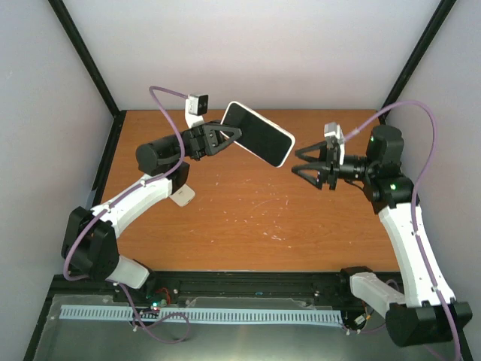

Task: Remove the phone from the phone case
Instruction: Remove the phone case from the phone.

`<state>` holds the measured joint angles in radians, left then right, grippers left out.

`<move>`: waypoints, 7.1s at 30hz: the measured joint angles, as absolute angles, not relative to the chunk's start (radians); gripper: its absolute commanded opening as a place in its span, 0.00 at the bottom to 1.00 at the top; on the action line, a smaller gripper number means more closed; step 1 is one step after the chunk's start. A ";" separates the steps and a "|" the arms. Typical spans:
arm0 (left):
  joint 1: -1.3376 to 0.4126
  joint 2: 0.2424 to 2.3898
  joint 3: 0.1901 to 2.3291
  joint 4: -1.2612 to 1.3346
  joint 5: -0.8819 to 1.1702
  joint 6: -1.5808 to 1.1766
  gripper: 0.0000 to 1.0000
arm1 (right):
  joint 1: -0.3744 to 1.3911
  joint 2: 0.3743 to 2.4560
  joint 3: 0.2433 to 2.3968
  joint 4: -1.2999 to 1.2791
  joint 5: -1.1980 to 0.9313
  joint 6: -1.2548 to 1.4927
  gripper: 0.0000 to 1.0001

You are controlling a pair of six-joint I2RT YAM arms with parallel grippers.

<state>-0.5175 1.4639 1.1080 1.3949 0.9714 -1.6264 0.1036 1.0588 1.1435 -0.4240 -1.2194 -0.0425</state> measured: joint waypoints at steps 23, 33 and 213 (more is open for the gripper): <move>-0.509 1.454 1.093 1.325 0.970 -1.532 0.00 | 0.288 1.073 1.250 -0.295 -1.270 0.052 0.61; -0.509 1.456 1.092 1.337 0.963 -1.534 0.00 | 0.295 1.073 1.263 -0.281 -1.276 0.091 0.60; -0.648 1.532 1.155 0.913 1.224 -1.290 0.00 | -0.072 1.274 1.391 -0.397 -1.178 0.299 0.50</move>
